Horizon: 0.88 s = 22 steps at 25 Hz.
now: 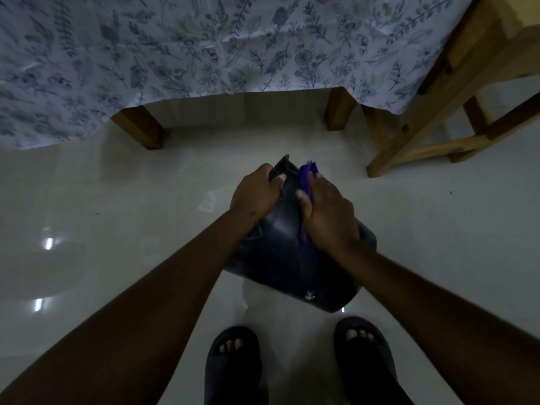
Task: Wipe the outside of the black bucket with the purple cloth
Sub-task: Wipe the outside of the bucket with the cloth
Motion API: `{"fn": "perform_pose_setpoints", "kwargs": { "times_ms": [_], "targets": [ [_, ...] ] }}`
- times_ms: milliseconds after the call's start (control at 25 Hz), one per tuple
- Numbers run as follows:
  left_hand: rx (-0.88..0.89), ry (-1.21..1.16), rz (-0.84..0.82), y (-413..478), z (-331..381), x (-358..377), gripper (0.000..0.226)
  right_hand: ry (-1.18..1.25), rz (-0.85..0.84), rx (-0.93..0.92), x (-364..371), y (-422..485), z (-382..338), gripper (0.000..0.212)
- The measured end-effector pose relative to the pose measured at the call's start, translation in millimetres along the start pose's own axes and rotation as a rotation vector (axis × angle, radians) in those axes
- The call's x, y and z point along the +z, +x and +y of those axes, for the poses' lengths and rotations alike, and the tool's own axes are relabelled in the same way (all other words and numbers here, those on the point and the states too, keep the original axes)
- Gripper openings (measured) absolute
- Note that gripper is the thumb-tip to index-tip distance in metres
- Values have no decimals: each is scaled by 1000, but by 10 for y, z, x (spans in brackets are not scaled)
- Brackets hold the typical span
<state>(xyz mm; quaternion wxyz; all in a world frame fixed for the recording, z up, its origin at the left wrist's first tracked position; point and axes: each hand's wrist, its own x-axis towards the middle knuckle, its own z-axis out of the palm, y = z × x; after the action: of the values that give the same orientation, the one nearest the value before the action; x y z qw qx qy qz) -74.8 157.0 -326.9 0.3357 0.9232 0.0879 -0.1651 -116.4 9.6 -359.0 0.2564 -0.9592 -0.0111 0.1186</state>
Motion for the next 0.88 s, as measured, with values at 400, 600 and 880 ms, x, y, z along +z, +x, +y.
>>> {"fn": "perform_pose_setpoints", "kwargs": {
  "times_ms": [400, 600, 880],
  "targets": [
    [-41, -104, -81, -7, 74, -87, 25, -307, 35, -197, 172, -588, -17, 70],
    [43, -162, -45, -487, -322, -108, 27, -179, 80, -22, -22, -107, 162, 67],
    [74, -157, 63, -294, -213, 3, 26, -346, 56, -270, 156, -460, -20, 67]
  ]
}}
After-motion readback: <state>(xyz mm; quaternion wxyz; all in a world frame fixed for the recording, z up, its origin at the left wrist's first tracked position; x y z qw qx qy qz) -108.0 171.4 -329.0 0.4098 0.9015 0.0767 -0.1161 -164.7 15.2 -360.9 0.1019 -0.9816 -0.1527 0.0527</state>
